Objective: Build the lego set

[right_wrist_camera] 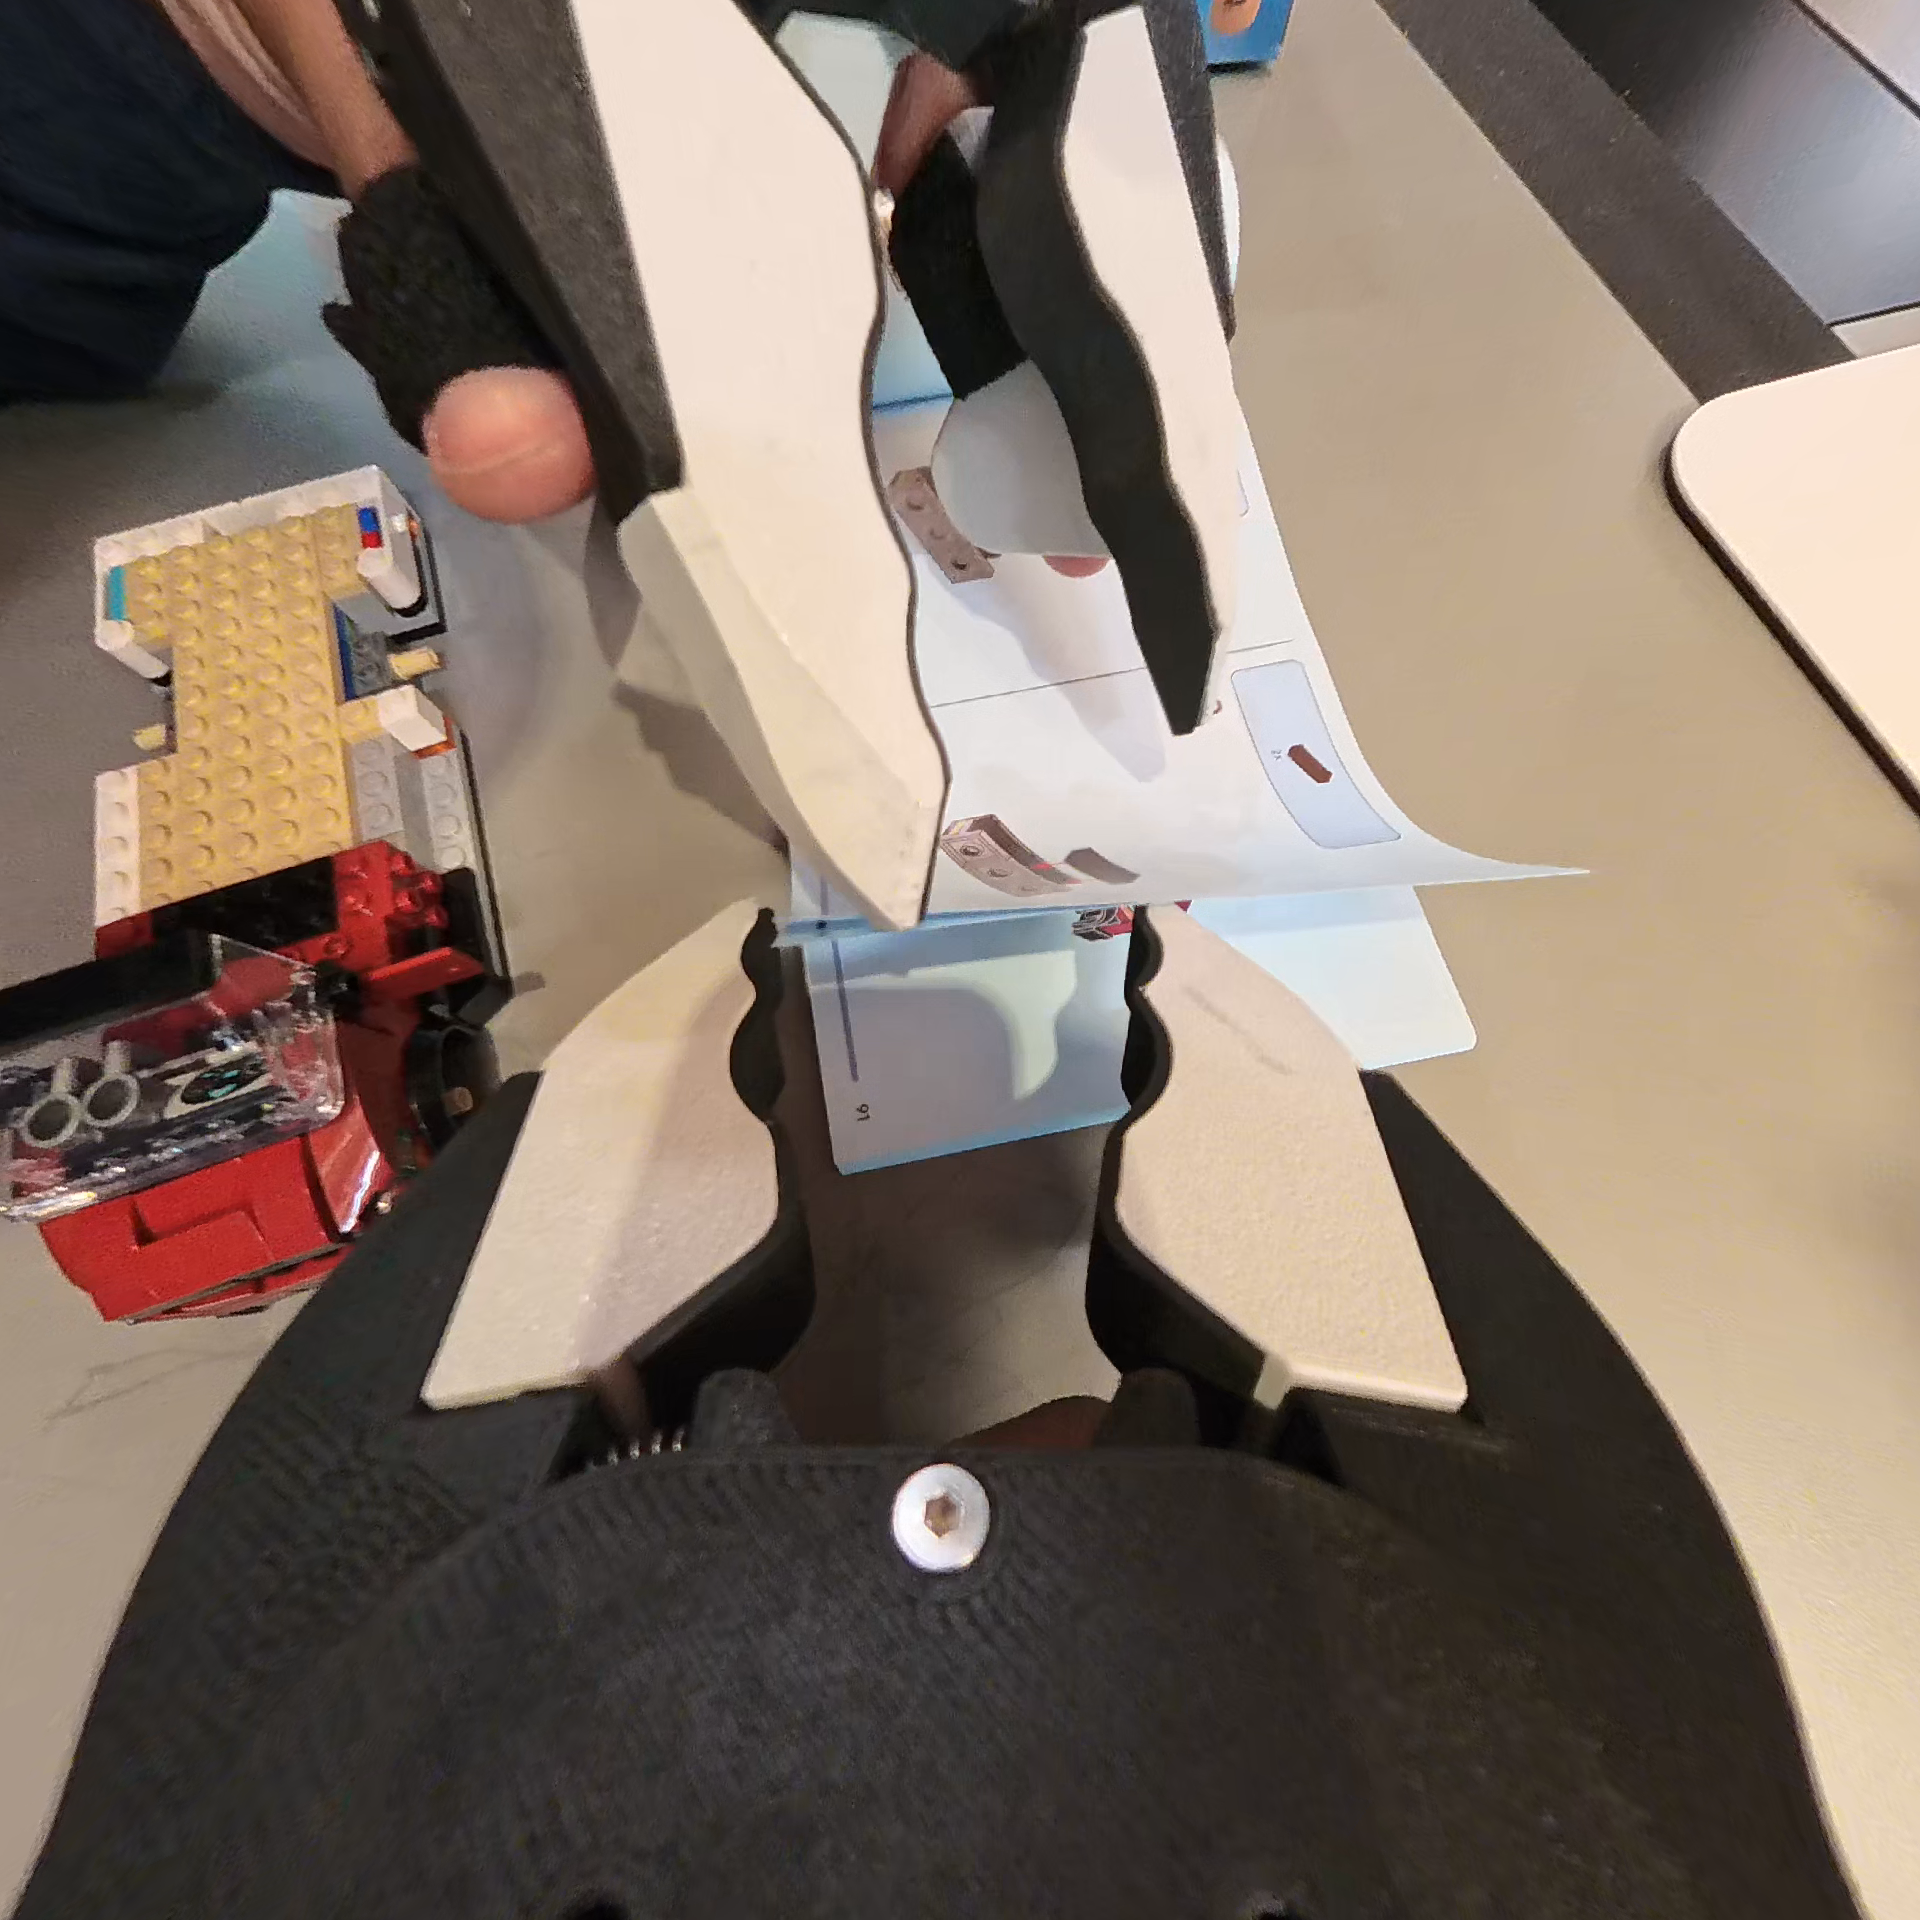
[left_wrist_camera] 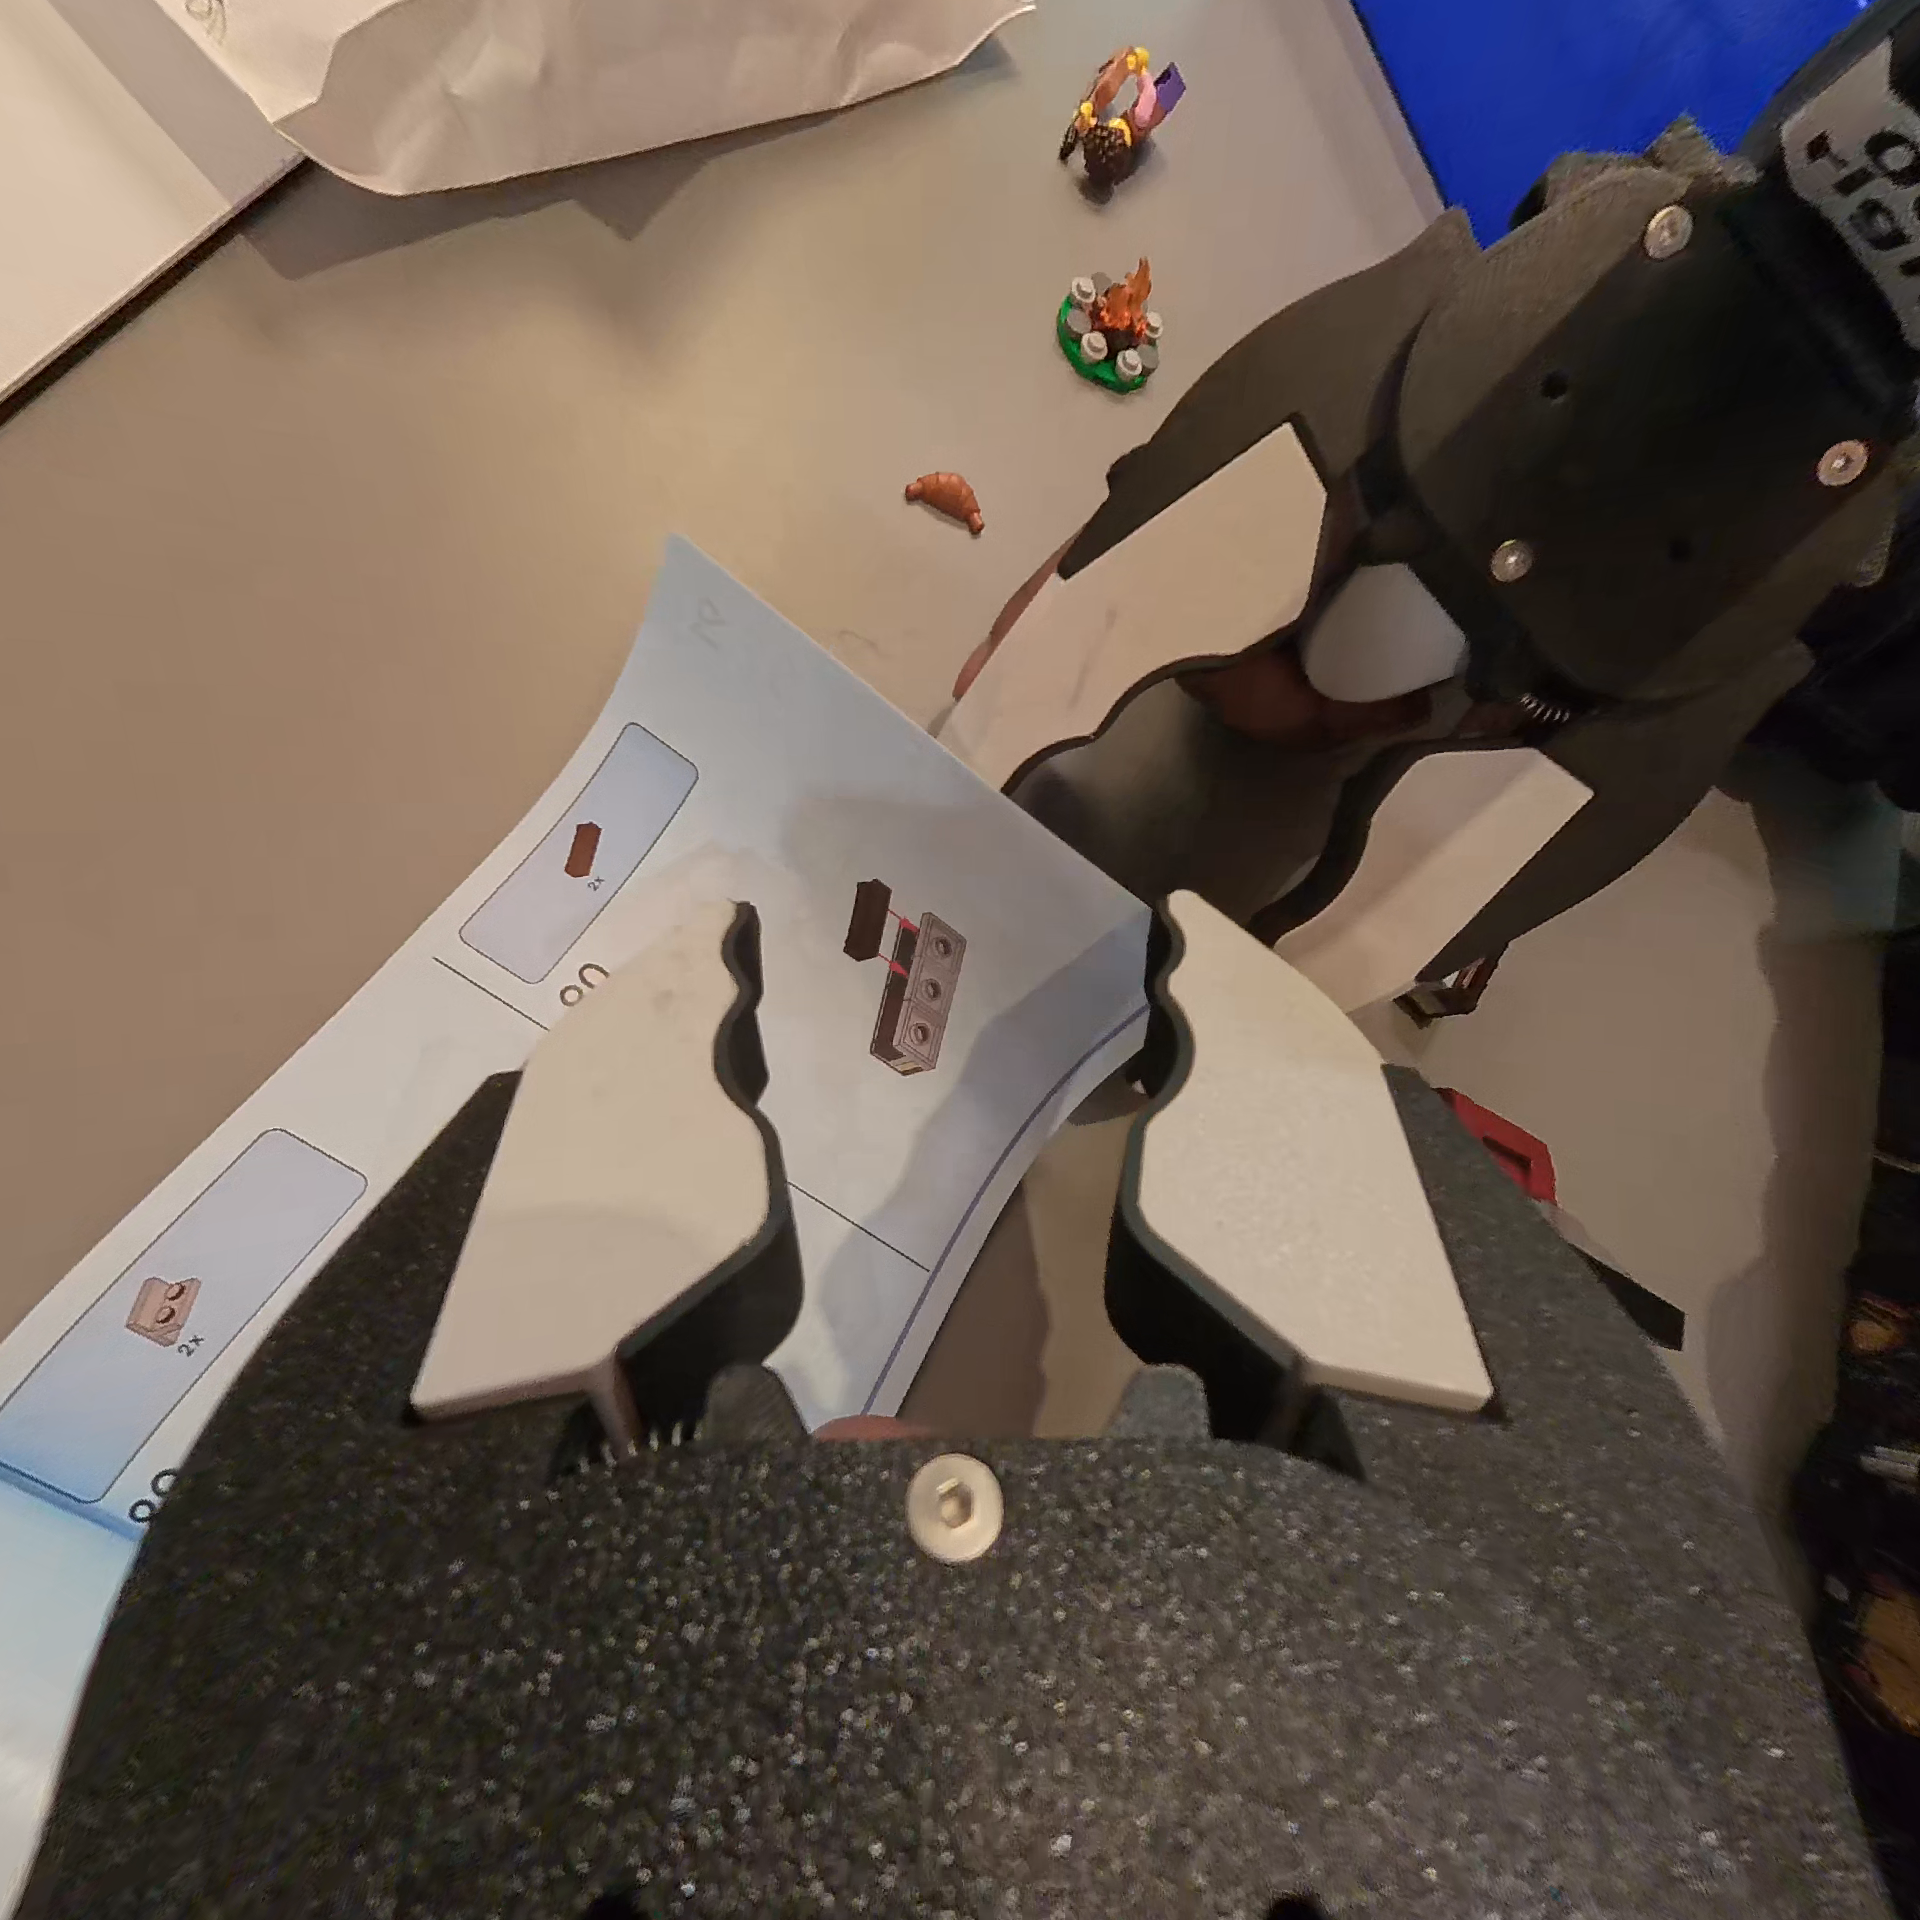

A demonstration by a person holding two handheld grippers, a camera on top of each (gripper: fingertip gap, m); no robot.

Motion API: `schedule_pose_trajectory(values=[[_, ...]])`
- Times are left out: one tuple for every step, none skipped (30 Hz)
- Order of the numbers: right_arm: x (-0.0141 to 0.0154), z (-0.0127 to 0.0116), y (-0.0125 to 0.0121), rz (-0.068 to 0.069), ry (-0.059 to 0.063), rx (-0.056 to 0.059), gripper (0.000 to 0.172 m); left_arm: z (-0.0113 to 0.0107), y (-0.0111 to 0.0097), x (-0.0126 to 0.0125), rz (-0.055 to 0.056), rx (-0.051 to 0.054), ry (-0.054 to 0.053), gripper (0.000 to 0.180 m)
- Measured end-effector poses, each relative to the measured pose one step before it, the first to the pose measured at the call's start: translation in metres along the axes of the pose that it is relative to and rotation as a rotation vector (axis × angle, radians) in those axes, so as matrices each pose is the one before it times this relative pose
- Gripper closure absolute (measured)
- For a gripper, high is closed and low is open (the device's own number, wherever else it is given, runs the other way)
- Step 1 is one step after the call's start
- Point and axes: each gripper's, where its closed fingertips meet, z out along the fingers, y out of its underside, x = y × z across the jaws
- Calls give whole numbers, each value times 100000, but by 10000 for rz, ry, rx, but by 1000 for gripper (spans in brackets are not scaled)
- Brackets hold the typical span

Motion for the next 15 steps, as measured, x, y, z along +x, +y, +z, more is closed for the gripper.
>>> schedule_pose_trajectory(values=[[0, -2, 20, 9, -2, -8, 107, 7, 38, -24, -6, -11, 11, 110], [12, -1, 31, 9, -5, -24, 107, 12, 46, -11, -2, -20, 11, 112], [2, -7, 28, 6, -3, -14, 107, 2, 52, -5, 2, -25, 5, 113], [1, -1, 2, 3, 2, -2, 107, 2, 26, -4, -3, -9, 7, 113], [10, -8, 30, 3, 2, -16, 107, 4, 31, 15, -4, -14, 15, 115], [-3, 8, 40, 2, -6, -27, 107, 0, 54, 2, 4, -21, 8, 116], [-9, -6, 33, 0, 0, -21, 107, -7, 41, -7, 5, -15, 6, 118], [10, 1, 37, 1, 8, -17, 107, -6, 56, -7, -2, -16, 1, 119], [0, -1, 47, 1, -2, -29, 107, -10, 100, -23, -3, -15, -2, 120], [-1, 3, 43, 3, 5, -27, 107, 9, 134, -45, -20, -32, -4, 122], [17, 10, 18, 1, 17, -19, 107, 23, 120, -46, -27, -21, 4, 124], [20, 24, 19, -4, 13, -18, 107, 28, 62, 13, -17, 0, 26, 126], [5, 14, 34, -4, 12, -26, 107, 10, 54, 61, -1, -4, 47, 129], [7, 20, 10, -2, 12, -18, 107, 30, 36, 47, 9, -11, 21, 131], [3, 0, 19, 2, 3, -9, 107, 16, 24, 36, 10, -12, 7, 132]])
